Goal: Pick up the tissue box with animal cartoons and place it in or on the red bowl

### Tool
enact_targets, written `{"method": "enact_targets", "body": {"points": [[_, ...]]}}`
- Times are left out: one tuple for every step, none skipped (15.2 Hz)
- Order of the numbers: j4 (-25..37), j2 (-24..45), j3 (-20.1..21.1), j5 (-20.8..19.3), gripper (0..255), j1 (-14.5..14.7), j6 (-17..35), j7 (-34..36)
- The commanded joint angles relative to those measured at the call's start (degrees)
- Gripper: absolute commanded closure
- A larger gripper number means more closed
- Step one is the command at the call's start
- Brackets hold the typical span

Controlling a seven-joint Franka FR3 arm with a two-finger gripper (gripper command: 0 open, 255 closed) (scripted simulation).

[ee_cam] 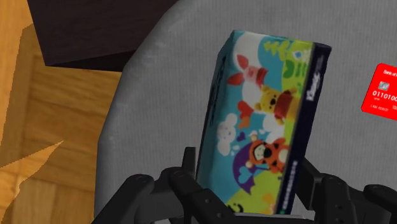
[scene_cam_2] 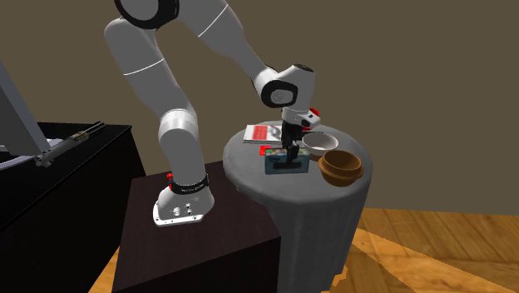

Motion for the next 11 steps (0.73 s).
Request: {"method": "enact_targets", "body": {"points": [[0.5,-1.3,0.0,-0.1,255,0.0,-1.9,0.2],[0.8,-2.0,0.1,-0.1,255,0.0,-2.8,0.2],[1.2,-2.6,0.1,-0.2,255,-0.1,-3.8,0.3],[1.5,-3.3,0.1,-0.2,255,-0.1,-4.8,0.3],[1.9,-3.9,0.1,-0.3,255,-0.1,-5.7,0.4],[2.2,-4.5,0.1,-0.3,255,-0.1,-6.7,0.5],[2.6,-5.0,0.1,-0.4,255,-0.1,-7.7,0.5],[3.0,-5.6,0.1,-0.4,255,-0.1,-8.6,0.6],[3.4,-6.1,0.1,-0.4,255,-0.2,-9.5,0.6],[3.8,-6.6,0.1,-0.5,255,-0.2,-10.5,0.7],[4.3,-7.1,0.1,-0.5,255,-0.2,-11.4,0.7]]}}
